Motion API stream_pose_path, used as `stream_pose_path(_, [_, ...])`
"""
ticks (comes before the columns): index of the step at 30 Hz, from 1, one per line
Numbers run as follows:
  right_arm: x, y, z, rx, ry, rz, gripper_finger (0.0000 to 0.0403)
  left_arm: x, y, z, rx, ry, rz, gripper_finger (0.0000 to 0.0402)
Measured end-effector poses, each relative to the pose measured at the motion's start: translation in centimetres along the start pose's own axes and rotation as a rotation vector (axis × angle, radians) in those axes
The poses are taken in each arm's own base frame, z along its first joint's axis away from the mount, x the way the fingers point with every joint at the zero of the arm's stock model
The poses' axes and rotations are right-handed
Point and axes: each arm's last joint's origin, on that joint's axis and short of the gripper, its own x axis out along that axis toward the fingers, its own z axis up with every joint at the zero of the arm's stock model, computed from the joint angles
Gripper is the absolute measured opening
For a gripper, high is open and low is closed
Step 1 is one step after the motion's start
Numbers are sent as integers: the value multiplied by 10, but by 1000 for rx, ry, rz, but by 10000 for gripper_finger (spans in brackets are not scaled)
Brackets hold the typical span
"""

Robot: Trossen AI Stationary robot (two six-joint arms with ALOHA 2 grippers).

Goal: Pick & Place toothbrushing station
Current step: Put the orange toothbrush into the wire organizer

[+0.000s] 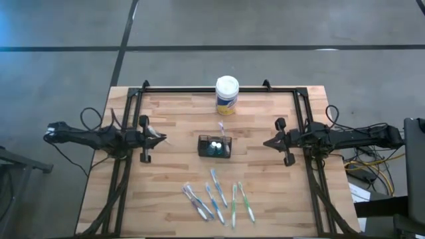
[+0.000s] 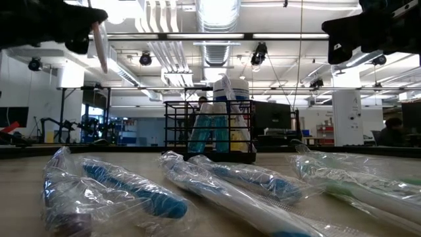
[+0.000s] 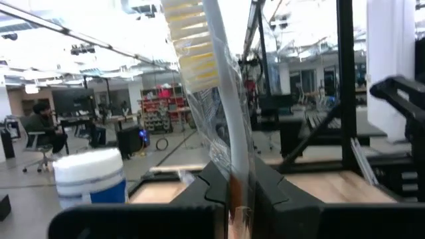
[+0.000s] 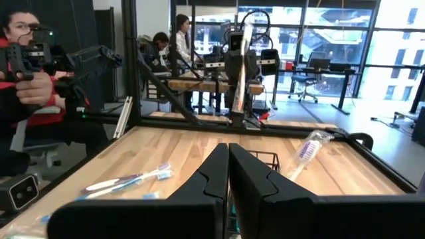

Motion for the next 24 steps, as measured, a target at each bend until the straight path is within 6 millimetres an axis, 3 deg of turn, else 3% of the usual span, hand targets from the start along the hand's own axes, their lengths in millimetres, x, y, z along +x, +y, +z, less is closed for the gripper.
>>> stream_pose_path(8, [0, 0, 3, -20, -27, 0, 8, 16, 1, 29, 29, -16, 6, 22])
stream_pose_path(24, [0, 0, 4, -55, -46, -2, 8, 87, 4, 41, 57, 99, 105, 22])
